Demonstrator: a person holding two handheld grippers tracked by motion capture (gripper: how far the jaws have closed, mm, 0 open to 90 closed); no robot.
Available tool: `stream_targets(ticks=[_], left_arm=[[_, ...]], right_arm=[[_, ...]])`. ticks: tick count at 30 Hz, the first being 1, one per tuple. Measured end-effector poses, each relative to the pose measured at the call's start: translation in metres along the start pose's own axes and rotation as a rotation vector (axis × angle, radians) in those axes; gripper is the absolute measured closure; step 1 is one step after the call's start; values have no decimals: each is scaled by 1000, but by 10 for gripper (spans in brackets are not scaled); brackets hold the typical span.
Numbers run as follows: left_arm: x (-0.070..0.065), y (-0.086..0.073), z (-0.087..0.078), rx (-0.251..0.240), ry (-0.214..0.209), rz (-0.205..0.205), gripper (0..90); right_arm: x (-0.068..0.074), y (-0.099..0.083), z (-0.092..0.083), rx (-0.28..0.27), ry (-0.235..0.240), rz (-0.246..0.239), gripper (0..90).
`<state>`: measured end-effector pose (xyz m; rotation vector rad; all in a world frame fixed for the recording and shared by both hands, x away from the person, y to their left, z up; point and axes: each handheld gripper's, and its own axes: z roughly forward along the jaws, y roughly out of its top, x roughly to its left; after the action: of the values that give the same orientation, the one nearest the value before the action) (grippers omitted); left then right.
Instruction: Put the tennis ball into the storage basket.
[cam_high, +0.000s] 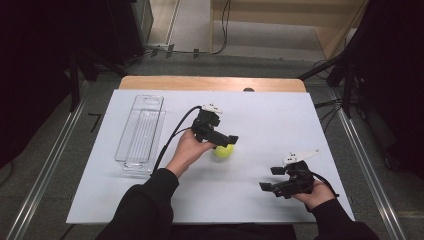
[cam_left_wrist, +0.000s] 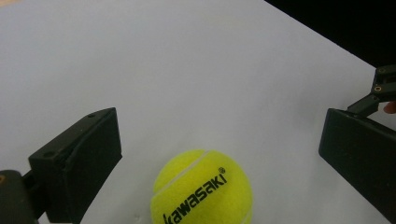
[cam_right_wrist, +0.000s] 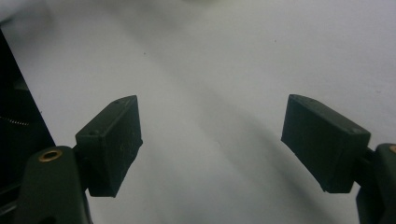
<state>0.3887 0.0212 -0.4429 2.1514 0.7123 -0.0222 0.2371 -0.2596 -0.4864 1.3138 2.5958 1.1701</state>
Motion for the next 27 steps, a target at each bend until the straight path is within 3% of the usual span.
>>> stream_targets(ticks=[14,19,27], left_arm=[[6,-11,8,30,-3,-23,0],[5,-15,11,8,-10,-6,0],[6,-24,22,49,-12,-19,0]], right_arm=[[1,0,1,5,2,-4,181],[1,0,1,5,1,-6,180],[1,0,1,6,1,-8,180]])
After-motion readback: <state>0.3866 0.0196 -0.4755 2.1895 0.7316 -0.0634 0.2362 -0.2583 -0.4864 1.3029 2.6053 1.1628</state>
